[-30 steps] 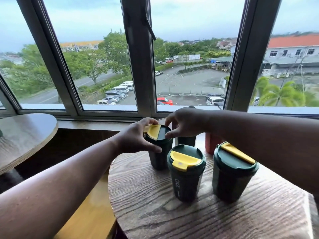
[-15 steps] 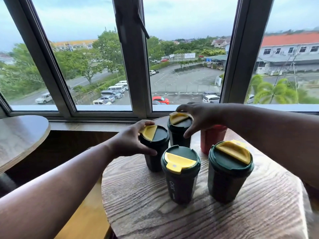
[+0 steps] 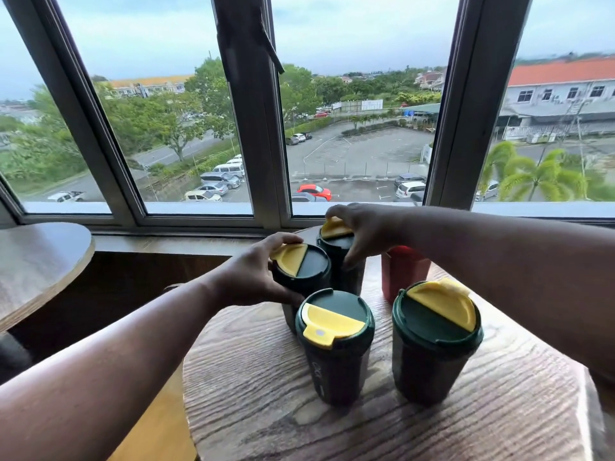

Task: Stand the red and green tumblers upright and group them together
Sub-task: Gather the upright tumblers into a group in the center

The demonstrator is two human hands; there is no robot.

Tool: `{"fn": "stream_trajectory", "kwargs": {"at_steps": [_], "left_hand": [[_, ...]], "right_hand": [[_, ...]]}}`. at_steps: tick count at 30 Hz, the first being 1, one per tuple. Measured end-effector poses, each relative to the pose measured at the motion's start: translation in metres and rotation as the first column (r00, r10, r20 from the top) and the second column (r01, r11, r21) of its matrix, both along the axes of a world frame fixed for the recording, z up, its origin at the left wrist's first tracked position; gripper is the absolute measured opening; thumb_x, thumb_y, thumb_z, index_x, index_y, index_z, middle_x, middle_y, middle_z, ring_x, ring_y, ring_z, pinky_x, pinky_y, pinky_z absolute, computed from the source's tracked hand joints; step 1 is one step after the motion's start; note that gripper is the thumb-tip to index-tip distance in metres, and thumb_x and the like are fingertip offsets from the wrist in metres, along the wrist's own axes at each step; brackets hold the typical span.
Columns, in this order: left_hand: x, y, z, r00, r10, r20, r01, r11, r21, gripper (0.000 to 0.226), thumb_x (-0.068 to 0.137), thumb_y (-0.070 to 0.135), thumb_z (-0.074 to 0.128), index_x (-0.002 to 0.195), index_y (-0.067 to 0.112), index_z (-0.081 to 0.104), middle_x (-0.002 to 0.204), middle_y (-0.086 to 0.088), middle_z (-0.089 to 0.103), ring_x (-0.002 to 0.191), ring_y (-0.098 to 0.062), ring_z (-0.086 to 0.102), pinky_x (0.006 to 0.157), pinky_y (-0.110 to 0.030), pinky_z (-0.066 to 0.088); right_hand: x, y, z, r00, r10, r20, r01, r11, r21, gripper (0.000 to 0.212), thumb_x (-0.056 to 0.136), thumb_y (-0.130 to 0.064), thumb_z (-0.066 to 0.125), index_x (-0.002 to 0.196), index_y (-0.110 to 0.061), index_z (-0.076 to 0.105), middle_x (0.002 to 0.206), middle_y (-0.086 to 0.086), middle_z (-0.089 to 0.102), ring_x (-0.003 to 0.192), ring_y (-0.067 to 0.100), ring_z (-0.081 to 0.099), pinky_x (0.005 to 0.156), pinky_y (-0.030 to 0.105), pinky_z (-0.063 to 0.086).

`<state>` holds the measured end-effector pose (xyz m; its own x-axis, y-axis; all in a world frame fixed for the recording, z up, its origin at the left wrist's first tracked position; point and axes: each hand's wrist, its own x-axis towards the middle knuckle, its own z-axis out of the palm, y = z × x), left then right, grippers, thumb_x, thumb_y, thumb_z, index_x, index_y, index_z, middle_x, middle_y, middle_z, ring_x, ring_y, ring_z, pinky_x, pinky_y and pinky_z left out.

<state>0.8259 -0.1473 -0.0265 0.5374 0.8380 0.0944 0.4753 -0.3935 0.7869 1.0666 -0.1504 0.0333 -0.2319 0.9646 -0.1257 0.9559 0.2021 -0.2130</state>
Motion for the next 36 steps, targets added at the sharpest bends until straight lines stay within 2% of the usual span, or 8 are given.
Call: {"fn": "stream_trajectory", "kwargs": {"at_steps": [2,7,12,22,25,30,34,36], "left_hand": [[0.002,0.003,0.000,1.000,0.004,0.004,-0.004,1.000,0.002,0.095,0.058,0.007,0.096,0.138,0.021,0.048,0.121,0.000,0.065,0.104,-0.004,0.065,0.083,-0.012,0.050],[0.008,0.004,0.004,1.000,0.012,0.019,-0.012,1.000,-0.001,0.095,0.058,0.005,0.095,0.138,0.020,0.048,0.122,-0.002,0.065,0.105,-0.005,0.065,0.083,-0.012,0.050],[0.009,0.003,0.002,1.000,-0.003,0.014,0.004,1.000,-0.014,0.090,0.061,-0.002,0.092,0.138,0.015,0.048,0.119,-0.001,0.065,0.095,0.010,0.064,0.080,-0.009,0.048],[0.008,0.004,0.000,1.000,0.000,-0.021,-0.001,0.999,-0.036,0.098,0.060,0.007,0.095,0.142,0.025,0.044,0.125,0.001,0.064,0.107,0.000,0.064,0.089,-0.013,0.049],[0.008,0.004,0.000,1.000,0.001,-0.021,-0.002,0.999,-0.047,0.097,0.061,0.004,0.094,0.142,0.025,0.043,0.124,0.001,0.063,0.101,0.005,0.065,0.085,-0.012,0.049],[0.006,0.005,0.002,0.998,-0.031,-0.053,0.028,0.997,-0.067,0.102,0.062,0.008,0.094,0.145,0.031,0.039,0.128,0.004,0.062,0.111,-0.002,0.064,0.088,-0.014,0.050],[-0.003,0.006,0.017,0.994,-0.039,-0.100,0.036,0.999,-0.023,0.108,0.053,0.037,0.096,0.144,0.045,0.038,0.135,0.009,0.052,0.121,-0.005,0.055,0.094,-0.031,0.055],[-0.005,0.005,0.027,0.996,-0.021,-0.092,0.023,1.000,0.019,0.098,0.053,0.049,0.086,0.141,0.045,0.043,0.133,0.008,0.055,0.120,-0.006,0.055,0.096,-0.033,0.054]], "right_hand": [[0.000,0.006,-0.004,1.000,0.021,0.003,-0.021,0.997,0.073,0.104,0.056,-0.047,0.086,0.143,-0.022,0.034,0.132,0.008,0.055,0.112,0.027,0.055,0.096,0.041,0.050],[0.004,0.015,-0.012,1.000,0.030,0.003,-0.030,0.990,0.136,0.101,0.053,-0.055,0.082,0.136,-0.020,0.036,0.123,0.007,0.057,0.105,0.026,0.055,0.092,0.042,0.051],[0.008,0.018,-0.013,0.998,0.055,0.024,-0.058,0.987,0.148,0.101,0.056,-0.051,0.084,0.138,-0.018,0.036,0.124,0.009,0.055,0.106,0.027,0.054,0.092,0.043,0.051],[0.011,0.027,-0.018,0.994,0.104,0.019,-0.105,0.988,0.113,0.105,0.061,-0.046,0.084,0.147,-0.023,0.028,0.131,0.010,0.051,0.113,0.028,0.053,0.097,0.042,0.048],[0.012,0.030,-0.021,0.993,0.115,0.012,-0.116,0.988,0.103,0.108,0.063,-0.045,0.085,0.150,-0.022,0.025,0.136,0.010,0.048,0.118,0.028,0.051,0.101,0.042,0.046],[0.018,0.028,-0.019,0.993,0.114,0.009,-0.114,0.992,0.055,0.122,0.061,-0.052,0.086,0.155,-0.026,0.013,0.155,0.009,0.034,0.138,0.028,0.039,0.113,0.040,0.036],[0.033,0.019,-0.006,0.994,0.109,-0.009,-0.108,0.991,0.086,0.117,0.065,-0.051,0.085,0.156,-0.026,0.015,0.159,0.006,0.031,0.143,0.025,0.034,0.116,0.036,0.031],[0.046,0.012,0.001,0.996,0.094,-0.008,-0.093,0.990,0.109,0.115,0.065,-0.053,0.084,0.155,-0.027,0.018,0.160,0.003,0.029,0.144,0.023,0.032,0.118,0.036,0.029]]}}
